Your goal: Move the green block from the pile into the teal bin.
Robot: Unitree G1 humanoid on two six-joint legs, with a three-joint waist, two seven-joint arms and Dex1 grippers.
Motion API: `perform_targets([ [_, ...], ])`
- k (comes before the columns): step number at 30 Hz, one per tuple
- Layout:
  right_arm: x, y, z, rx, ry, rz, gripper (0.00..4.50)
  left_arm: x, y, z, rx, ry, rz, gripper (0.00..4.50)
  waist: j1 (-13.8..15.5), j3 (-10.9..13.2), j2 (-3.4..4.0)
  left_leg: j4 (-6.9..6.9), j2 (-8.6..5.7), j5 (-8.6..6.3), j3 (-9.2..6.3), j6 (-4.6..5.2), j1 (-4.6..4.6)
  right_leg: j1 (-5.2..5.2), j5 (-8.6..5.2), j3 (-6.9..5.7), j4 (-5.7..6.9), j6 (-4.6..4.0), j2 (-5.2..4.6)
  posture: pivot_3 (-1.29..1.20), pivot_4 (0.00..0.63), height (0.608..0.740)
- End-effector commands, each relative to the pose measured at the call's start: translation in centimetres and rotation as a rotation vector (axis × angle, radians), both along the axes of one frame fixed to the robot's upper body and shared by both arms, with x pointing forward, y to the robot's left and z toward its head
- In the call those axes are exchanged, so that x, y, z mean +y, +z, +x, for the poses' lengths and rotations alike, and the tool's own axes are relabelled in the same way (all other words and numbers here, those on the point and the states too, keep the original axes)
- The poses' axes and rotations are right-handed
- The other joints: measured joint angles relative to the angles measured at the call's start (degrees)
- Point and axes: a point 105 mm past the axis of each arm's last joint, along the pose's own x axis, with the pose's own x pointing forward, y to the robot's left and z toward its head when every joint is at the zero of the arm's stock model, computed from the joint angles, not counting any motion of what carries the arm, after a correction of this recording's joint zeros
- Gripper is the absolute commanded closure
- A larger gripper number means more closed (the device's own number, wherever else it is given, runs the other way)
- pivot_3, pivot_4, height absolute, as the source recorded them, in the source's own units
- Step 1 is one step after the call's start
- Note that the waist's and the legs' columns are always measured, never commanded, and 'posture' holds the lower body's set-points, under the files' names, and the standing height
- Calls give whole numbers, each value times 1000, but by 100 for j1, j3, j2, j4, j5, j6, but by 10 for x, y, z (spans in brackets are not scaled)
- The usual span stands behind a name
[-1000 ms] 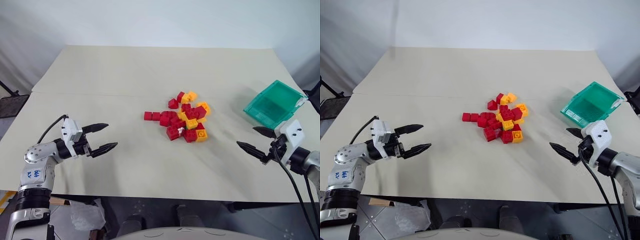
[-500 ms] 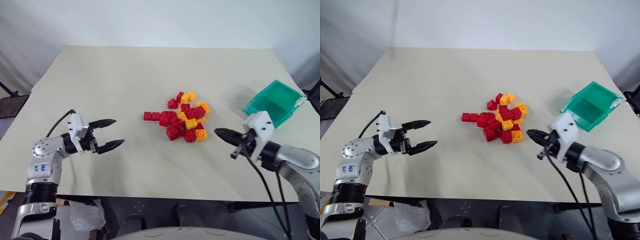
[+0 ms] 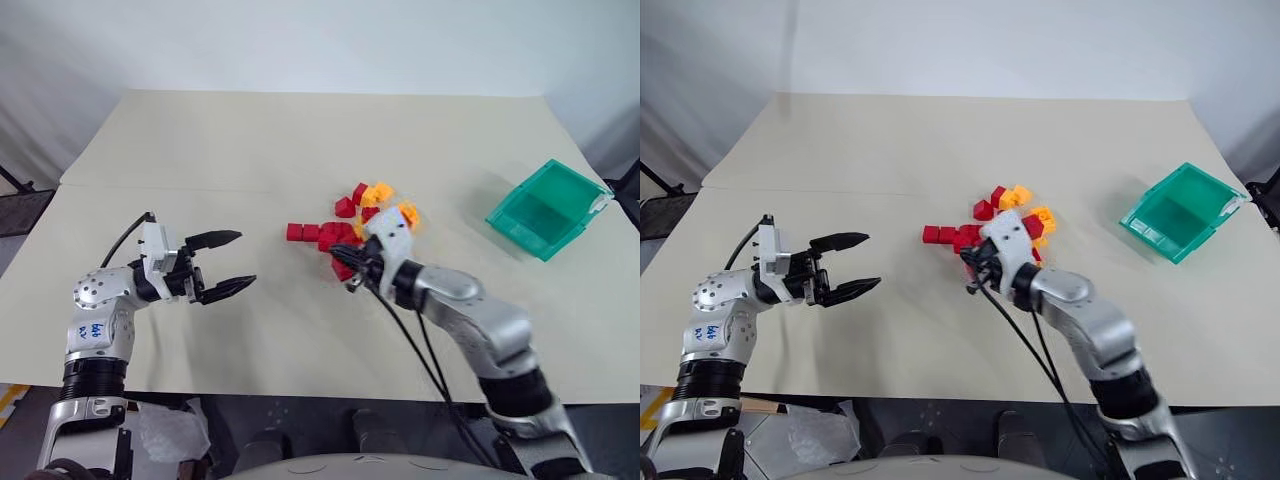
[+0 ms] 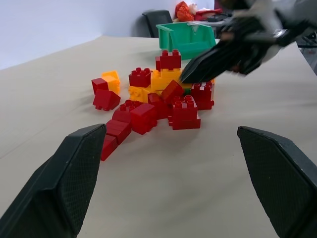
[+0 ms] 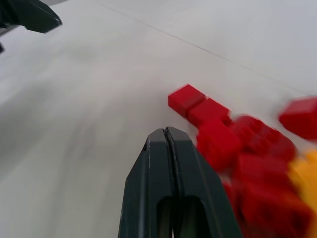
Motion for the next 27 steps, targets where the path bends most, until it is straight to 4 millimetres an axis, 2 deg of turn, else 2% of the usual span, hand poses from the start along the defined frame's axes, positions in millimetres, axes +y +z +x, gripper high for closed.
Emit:
perform_targets([
  [1,-3,7,18,-77,-34,12,4476,0,8,-5,-39,-5,-16,0,11,0,0,0,0,0,-1,0,-2,0,0,-2,0,0,-1,0,150,740],
  [4,-10,4,35,-95,-76,1,4476,1,8,-6,-41,-2,-17,0,8,0,0,0,0,-1,-1,0,-5,1,0,-15,-2,0,-9,0,150,740],
  [6,-24,0,49,-103,-142,-24,4476,2,9,-6,-44,2,-18,0,-1,0,0,0,0,-1,-1,0,-6,1,0,-18,-4,0,-9,0,150,740],
  [9,-57,-1,63,-139,-245,-79,4476,2,9,-7,-47,7,-17,0,18,0,0,0,0,-2,-1,0,-6,1,0,-24,-6,0,-12,0,150,740],
  [13,-88,6,70,-167,-336,-97,4476,2,8,-8,-47,10,-18,0,10,0,0,-1,-1,-2,2,0,-6,2,0,-27,-8,0,-15,0,150,740],
  [17,-107,10,68,-184,-362,-126,4476,0,6,-8,-45,11,-21,0,-17,1,1,-2,0,-3,2,0,-7,1,0,-28,-8,0,-13,0,150,740],
  [19,-106,14,63,-199,-338,-129,4476,0,6,-8,-46,11,-22,0,-24,1,1,-2,0,-3,2,1,-6,1,0,-28,-6,0,-13,0,150,740],
  [22,-83,25,42,-205,-202,-87,4476,-1,7,-7,-48,10,-28,0,-42,1,2,-3,1,-4,1,2,-6,1,0,-27,-6,0,-12,0,150,740],
  [25,-62,17,25,-163,-113,-91,4476,-1,7,-6,-48,12,-29,0,-64,1,2,-2,3,-4,1,3,-6,0,0,-27,-4,0,-11,0,150,740],
  [27,-55,9,21,-143,-97,-95,4476,-2,7,-5,-48,14,-31,0,-62,0,1,-2,3,-4,-1,3,-4,2,0,-29,-4,0,-12,0,150,740],
])
